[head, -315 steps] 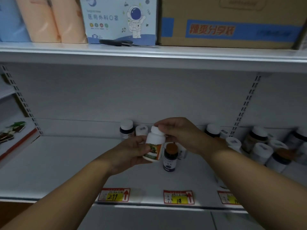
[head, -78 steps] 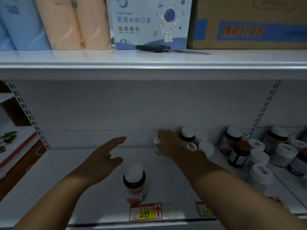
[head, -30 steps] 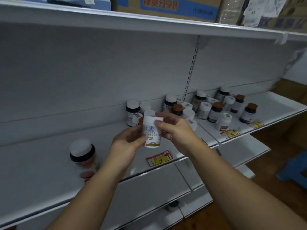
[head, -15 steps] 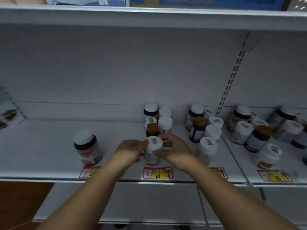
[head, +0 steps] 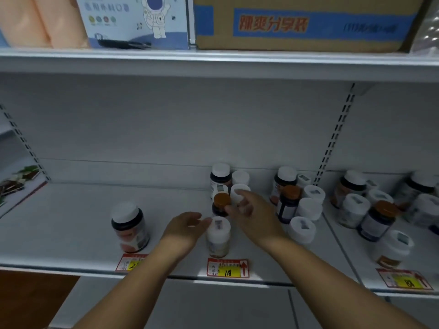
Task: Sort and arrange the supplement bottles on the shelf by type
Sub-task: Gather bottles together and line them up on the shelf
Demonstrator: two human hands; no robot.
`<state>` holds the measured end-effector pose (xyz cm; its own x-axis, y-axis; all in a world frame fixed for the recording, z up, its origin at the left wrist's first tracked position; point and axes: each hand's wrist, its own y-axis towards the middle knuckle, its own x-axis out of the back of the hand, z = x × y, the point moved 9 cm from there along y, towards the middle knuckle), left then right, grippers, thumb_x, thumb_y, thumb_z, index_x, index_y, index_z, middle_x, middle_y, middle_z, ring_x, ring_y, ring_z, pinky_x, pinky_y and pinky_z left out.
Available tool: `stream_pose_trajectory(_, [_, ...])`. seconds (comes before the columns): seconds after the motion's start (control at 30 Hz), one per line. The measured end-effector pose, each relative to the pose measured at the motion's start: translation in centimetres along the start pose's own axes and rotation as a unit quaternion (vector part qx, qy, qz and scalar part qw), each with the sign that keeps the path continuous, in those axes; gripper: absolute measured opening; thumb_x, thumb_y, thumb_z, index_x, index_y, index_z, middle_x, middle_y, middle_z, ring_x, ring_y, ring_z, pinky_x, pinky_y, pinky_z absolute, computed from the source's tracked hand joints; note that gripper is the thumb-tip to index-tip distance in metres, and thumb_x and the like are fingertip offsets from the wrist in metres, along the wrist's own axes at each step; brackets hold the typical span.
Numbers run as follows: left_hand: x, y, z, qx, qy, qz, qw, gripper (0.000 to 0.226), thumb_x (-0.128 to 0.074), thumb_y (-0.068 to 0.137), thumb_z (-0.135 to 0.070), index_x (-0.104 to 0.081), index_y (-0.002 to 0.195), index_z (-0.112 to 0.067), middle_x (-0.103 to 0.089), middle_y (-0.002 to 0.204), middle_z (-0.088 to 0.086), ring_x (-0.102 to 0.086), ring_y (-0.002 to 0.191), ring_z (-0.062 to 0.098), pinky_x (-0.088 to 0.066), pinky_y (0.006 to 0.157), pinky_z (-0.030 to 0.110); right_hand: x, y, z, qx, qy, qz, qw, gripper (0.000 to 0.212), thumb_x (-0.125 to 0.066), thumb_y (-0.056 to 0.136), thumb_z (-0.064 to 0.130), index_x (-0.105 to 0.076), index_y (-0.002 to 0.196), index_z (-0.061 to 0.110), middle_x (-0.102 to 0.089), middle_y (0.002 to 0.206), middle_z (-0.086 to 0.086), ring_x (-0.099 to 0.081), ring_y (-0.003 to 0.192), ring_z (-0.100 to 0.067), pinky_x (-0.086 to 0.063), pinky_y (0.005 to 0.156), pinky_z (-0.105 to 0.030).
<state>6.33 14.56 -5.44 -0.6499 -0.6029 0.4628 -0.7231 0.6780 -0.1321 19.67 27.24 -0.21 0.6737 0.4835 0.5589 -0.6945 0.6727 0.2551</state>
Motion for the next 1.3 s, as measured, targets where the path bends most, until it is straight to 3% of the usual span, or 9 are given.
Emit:
stream_pose_trajectory(0.1, [1.2,0.7,-1.7,-0.038,0.023,-0.019,0.999,0.043,-0.059,0.086,-0.042,-0.056,0.121,-0.018,-0.055,0.103,-0.006,-0.052,0.089,0.008,-0.038,0.072,0.020,0.2,2.5,1.4,0.003,-0.065,0.022,0.998,0.038,-0.058,0.086,0.039,-0.056,0.121,0.023,-0.050,0.099,0.006,-0.053,0.088,-0.009,-0.042,0.075,-0.026])
stream_pose_trajectory(0.17, [1.7,1.3,-2.7,-0.055,0.016,-0.013,0.998,0.039,-0.058,0.087,-0.039,-0.056,0.121,-0.019,-0.054,0.105,-0.006,-0.051,0.092,0.008,-0.036,0.073,0.017,-1.5,3.9,2.5,0.018,-0.141,0.080,0.987,0.025,-0.058,0.085,0.031,-0.062,0.100,0.012,-0.055,0.091,0.000,-0.056,0.086,-0.018,-0.044,0.072,-0.028])
stream_pose_trajectory(0.23, [2.1,1.5,-3.3,-0.066,-0.007,-0.006,0.998,0.037,-0.058,0.088,-0.037,-0.056,0.121,-0.020,-0.054,0.106,-0.006,-0.051,0.095,0.009,-0.036,0.076,0.019,-3.6,4.6,3.0,0.032,-0.200,0.143,0.969,0.021,-0.057,0.082,0.021,-0.051,0.064,0.012,-0.050,0.069,0.000,-0.053,0.072,-0.021,-0.038,0.058,-0.026])
stream_pose_trajectory(0.37, [2.8,1.8,-4.1,-0.091,-0.039,0.000,0.995,0.033,-0.057,0.090,-0.031,-0.059,0.120,-0.018,-0.058,0.112,-0.003,-0.054,0.099,0.012,-0.039,0.087,0.025,-4.2,5.6,2.7,0.046,-0.234,0.172,0.956,0.039,-0.052,0.084,0.009,-0.033,0.051,0.015,-0.038,0.056,0.005,-0.046,0.067,-0.017,-0.024,0.043,-0.012])
stream_pose_trajectory(0.5, [5.8,1.9,-5.6,-0.139,-0.094,-0.051,0.985,0.022,-0.061,0.089,-0.022,-0.068,0.109,-0.019,-0.065,0.106,-0.008,-0.056,0.086,-0.007,-0.042,0.077,0.012,-0.5,6.9,4.8,0.071,-0.185,0.099,0.975,0.024,-0.058,0.087,0.018,-0.062,0.070,0.001,-0.059,0.072,-0.004,-0.053,0.071,-0.017,-0.032,0.054,-0.021])
stream_pose_trajectory(0.63, [6.0,1.8,-7.9,-0.155,-0.159,0.020,0.975,0.020,-0.062,0.087,-0.023,-0.067,0.104,-0.032,-0.065,0.102,-0.018,-0.057,0.088,-0.015,-0.044,0.071,0.004,4.9,8.0,8.2,0.061,-0.013,0.015,0.998,0.024,-0.067,0.084,0.020,-0.069,0.106,0.014,-0.062,0.098,0.010,-0.058,0.085,-0.002,-0.041,0.073,0.000])
stream_pose_trajectory(0.8, [2.4,-0.3,-9.4,-0.131,-0.243,0.227,0.934,0.034,-0.064,0.078,-0.027,-0.067,0.111,-0.019,-0.073,0.106,0.000,-0.068,0.099,0.015,-0.055,0.079,0.021,4.7,6.4,9.2,0.015,0.225,0.060,0.972,0.015,-0.066,0.082,0.013,-0.069,0.093,0.023,-0.070,0.093,0.008,-0.068,0.082,-0.002,-0.053,0.066,-0.015])
stream_pose_trajectory(1.13, [-1.6,-1.8,-10.0,-0.135,-0.277,0.279,0.910,0.045,-0.070,0.064,-0.031,-0.068,0.105,-0.015,-0.075,0.097,0.006,-0.071,0.090,0.021,-0.056,0.069,0.023,7.3,1.6,5.8,-0.072,0.255,-0.049,0.963,0.009,-0.062,0.086,0.016,-0.070,0.088,0.019,-0.071,0.087,0.005,-0.068,0.076,-0.005,-0.055,0.063,-0.018])
stream_pose_trajectory(1.3, [-6.9,-2.7,-11.8,-0.137,-0.276,0.331,0.892,0.038,-0.074,0.057,-0.033,-0.072,0.093,-0.020,-0.075,0.094,0.004,-0.071,0.088,0.019,-0.055,0.066,0.019,11.0,-2.7,2.7,-0.134,0.224,-0.135,0.956,0.009,-0.065,0.084,0.029,-0.072,0.089,0.025,-0.072,0.091,0.001,-0.069,0.083,-0.015,-0.059,0.075,-0.037])
